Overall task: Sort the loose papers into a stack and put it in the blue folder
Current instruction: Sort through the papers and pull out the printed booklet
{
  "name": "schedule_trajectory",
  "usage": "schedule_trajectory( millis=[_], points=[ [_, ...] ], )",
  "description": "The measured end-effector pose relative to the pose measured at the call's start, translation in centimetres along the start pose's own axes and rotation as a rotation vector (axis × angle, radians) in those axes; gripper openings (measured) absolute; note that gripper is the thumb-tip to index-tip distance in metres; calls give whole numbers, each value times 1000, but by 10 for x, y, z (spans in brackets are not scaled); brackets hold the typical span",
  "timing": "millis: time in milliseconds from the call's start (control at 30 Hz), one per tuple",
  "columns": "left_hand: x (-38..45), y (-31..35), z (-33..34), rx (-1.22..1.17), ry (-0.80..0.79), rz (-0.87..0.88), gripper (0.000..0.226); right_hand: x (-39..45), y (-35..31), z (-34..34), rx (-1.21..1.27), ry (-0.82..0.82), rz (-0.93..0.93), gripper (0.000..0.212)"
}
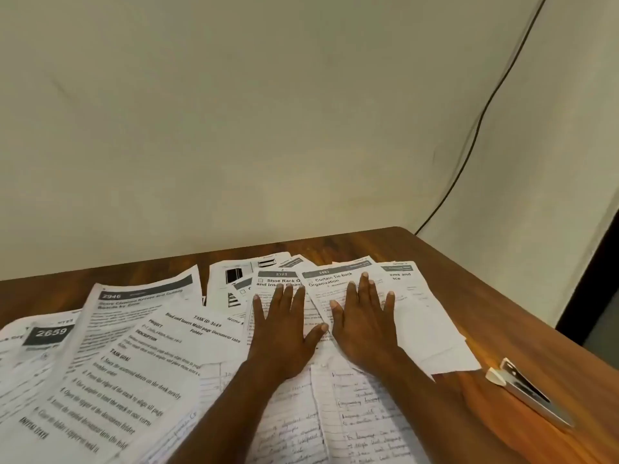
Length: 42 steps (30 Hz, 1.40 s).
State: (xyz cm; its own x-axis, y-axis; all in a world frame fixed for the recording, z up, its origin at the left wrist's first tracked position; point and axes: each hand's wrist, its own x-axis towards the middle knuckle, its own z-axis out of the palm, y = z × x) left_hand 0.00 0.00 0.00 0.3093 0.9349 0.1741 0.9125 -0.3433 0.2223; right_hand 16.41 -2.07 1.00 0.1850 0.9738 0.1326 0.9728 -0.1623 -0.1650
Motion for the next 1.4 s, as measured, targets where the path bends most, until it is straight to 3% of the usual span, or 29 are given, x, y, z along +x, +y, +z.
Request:
schedule_trajectory(
  millis=[200, 467, 667, 867, 967, 1133, 1400],
  points=[
    [-4, -9, -4, -17, -45, -26, 81, -7, 1, 9, -19, -15, -8, 79],
    [-14, -31, -15, -64, -20, -38, 74, -31, -31, 2, -18, -81, 8, 80],
    [-18, -43, -17, -288, 147, -91, 60, -53, -60, -24, -88, -153, -4, 76],
    [-20, -48, -20, -306, 202, -23, 52, -47, -71, -51, -16, -7, -80, 45],
    [-21, -47, -21, -277, 172, -77, 64, -22, -53, -44, -11, 60, 0, 51],
    [-19, -47, -18, -225, 149, -174, 84, -1, -17, -17, 8, 35, 180, 85],
    [-15, -49, -18, -243, 166, -160, 83, -5, -21, 0, 63, -33, 86, 95]
  ],
)
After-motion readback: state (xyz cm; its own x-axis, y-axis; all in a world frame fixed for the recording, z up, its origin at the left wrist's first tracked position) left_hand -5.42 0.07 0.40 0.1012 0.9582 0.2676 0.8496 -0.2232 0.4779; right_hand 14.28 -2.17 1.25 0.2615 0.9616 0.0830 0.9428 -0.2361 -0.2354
